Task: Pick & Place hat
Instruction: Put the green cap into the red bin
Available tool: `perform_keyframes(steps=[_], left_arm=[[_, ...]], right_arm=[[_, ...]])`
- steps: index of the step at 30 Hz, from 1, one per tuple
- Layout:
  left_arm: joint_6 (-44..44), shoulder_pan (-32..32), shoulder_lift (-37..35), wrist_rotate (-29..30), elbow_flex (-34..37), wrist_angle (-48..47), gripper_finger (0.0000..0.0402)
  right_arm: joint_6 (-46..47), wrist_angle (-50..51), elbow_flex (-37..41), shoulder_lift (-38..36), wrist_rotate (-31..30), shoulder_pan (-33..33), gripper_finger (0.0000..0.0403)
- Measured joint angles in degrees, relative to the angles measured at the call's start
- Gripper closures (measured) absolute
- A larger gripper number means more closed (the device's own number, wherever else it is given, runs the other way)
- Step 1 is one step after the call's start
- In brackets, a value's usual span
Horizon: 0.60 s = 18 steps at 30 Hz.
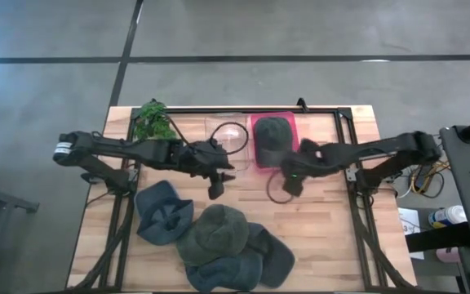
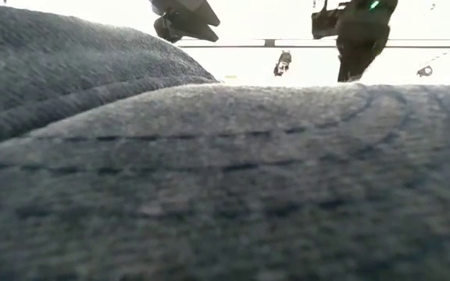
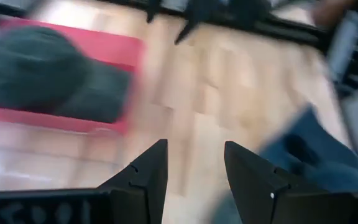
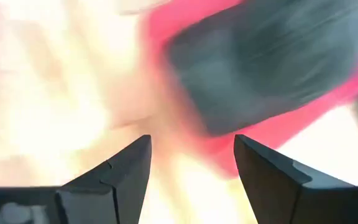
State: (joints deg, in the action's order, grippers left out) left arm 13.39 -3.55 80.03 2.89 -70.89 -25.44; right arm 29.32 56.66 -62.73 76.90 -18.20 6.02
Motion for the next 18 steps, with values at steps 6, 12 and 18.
perform_keyframes(steps=[6, 12, 18], left_arm=[[-1.8, -2.1, 2.2, -15.7, 1.0, -6.6, 0.025], [-6.2, -6.1, 4.9, -17.5, 2.5, -16.0, 0.025], [-17.4, -9.8, 8.2, -11.9, 2.2, -14.7, 0.025]], right_arm=[[17.2, -10.8, 6.8, -4.5, 9.1, 8.5, 0.0177], [25.6, -20.8, 11.5, -4.5, 6.8, 14.1, 0.0177], [27.7, -25.8, 14.2, -4.5, 4.0, 15.5, 0.0177]])
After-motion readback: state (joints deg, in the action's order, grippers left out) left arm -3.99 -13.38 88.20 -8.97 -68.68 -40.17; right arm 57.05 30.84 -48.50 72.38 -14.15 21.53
